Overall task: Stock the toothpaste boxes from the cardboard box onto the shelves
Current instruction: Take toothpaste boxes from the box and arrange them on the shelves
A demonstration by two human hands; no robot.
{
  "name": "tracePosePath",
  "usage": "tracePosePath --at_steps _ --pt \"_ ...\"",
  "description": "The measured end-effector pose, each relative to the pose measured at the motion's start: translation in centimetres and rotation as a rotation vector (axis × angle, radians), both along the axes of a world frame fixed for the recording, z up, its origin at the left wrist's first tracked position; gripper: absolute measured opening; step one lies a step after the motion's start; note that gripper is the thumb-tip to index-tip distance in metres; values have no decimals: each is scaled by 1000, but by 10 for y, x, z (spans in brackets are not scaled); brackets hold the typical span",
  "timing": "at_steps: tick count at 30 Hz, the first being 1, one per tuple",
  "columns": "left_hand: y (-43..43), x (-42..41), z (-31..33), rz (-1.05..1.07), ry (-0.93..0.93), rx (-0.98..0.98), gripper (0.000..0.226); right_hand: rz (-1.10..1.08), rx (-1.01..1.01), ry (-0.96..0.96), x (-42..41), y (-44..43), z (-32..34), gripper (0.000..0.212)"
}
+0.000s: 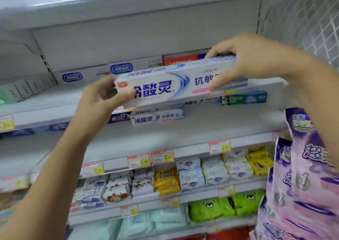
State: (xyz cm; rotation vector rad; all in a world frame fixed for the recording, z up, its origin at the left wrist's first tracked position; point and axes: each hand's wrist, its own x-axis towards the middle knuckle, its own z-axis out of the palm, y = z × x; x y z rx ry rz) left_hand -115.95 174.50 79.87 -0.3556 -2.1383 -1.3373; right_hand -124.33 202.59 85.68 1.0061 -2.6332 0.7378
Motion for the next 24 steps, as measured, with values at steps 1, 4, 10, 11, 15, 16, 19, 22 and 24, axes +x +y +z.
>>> tracePosePath --at_steps 1,4,10,11,15,16,19,22,24 --pt "3 8 -12 -20 -56 -10 21 7 46 -13 6 5 -8 44" --pt "4 18 -49 -77 -226 -55 32 19 174 -51 9 10 -40 51" --pt "-22 -16 -112 36 -387 -12 32 14 44 -243 -36 -18 -112 43" --pt "-28 -25 -119 105 -380 -6 31 -6 29 -251 -47 -27 -121 45" --pt "-57 -57 -143 456 -409 -155 40 -79 61 -257 -86 -68 -147 63" --pt "-64 -62 -149 492 -444 -216 42 -87 50 -272 -95 -79 -149 66" --pt "-78 -75 -153 522 -532 -326 47 -126 61 -321 -119 -107 -153 70" --pt "-89 -93 -146 498 -620 -340 55 -166 -23 -382 -138 -126 -164 67" --pt "-96 -106 -144 480 -678 -301 61 -238 -152 -348 -146 -135 -174 69"
